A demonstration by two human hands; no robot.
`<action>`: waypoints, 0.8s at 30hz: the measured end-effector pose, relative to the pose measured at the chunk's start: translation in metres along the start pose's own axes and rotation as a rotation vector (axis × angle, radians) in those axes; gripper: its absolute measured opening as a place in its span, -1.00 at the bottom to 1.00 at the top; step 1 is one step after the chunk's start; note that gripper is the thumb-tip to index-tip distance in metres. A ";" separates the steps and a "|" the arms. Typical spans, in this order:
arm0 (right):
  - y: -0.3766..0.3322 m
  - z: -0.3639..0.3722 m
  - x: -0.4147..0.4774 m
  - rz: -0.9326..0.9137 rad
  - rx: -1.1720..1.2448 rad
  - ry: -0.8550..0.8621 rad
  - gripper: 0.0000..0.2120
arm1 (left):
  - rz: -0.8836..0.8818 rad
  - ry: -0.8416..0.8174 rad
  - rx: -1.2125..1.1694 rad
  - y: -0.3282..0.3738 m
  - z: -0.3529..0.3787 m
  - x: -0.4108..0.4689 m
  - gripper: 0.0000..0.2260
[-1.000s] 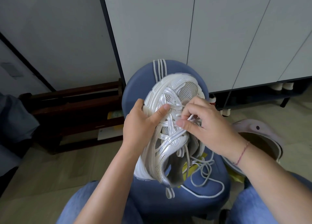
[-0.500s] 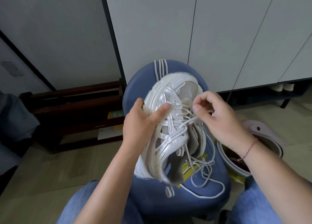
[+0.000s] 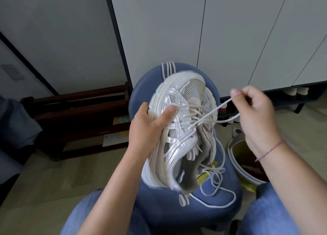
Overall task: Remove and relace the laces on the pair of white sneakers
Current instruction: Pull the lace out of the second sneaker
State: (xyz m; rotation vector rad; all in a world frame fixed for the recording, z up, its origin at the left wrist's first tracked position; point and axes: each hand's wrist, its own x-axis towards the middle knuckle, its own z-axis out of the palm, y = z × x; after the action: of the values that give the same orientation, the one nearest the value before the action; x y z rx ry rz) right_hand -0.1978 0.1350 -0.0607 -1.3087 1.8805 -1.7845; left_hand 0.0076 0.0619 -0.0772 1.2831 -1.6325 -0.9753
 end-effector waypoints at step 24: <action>-0.001 -0.008 0.006 0.033 0.087 -0.126 -0.77 | -0.047 -0.048 -0.169 -0.007 -0.004 0.002 -0.38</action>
State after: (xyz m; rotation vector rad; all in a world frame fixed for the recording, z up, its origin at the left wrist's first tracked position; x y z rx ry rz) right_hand -0.2064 0.1363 -0.0561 -1.3184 1.7283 -1.7051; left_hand 0.0131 0.0587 -0.0817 1.1969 -1.5265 -1.1553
